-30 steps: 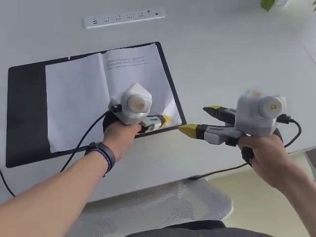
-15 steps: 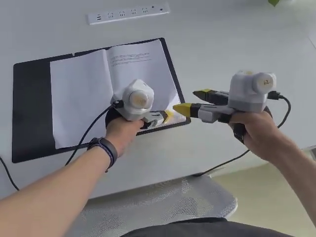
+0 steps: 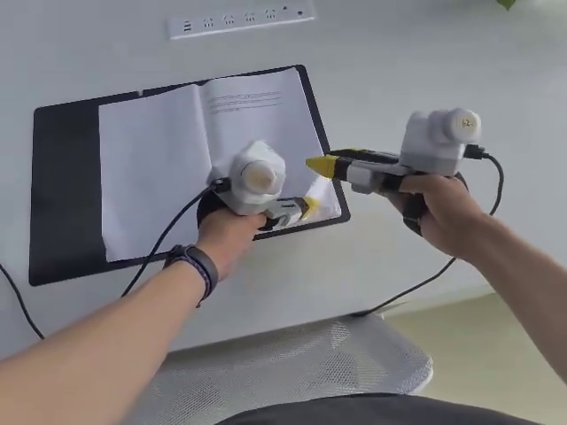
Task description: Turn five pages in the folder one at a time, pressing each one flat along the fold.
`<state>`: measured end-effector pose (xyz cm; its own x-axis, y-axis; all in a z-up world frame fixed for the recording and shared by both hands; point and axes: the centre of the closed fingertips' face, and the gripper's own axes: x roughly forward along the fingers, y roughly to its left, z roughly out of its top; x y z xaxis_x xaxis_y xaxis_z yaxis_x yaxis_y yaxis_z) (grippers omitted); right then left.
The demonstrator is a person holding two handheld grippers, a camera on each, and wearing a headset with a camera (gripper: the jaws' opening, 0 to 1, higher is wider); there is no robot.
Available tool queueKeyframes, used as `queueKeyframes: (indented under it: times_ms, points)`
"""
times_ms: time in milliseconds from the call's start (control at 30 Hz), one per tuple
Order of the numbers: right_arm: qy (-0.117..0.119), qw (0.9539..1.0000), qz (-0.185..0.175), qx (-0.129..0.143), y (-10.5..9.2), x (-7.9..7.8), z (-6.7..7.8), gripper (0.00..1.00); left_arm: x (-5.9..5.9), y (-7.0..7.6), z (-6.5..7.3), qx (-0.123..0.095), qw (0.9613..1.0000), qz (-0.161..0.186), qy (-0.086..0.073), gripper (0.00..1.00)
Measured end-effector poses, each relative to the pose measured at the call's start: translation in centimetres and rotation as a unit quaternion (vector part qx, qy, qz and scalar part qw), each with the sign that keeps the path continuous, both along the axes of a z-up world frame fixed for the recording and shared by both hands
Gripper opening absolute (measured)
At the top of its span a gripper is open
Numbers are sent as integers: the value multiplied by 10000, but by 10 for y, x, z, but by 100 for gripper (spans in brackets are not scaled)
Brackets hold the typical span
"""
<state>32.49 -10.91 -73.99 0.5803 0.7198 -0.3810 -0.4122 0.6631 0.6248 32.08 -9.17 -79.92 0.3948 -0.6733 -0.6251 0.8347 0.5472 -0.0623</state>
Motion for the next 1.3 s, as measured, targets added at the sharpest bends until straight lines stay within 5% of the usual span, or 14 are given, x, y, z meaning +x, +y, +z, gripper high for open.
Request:
queueKeyframes:
  times_ms: [400, 733, 1300]
  points:
    - [306, 9994, -50, 175, 6, 5, -18, 35, 0, -1, 0, 6, 10000, -14, 33, 63]
    - [445, 9978, -459, 184, -4, 8, -30, 3, 1, -1, 1, -7, 10000, -48, 76, 63]
    - [407, 9984, -379, 27, -2, 7, -21, 0, -8, 1, 15, -220, 9992, -71, 329, 73]
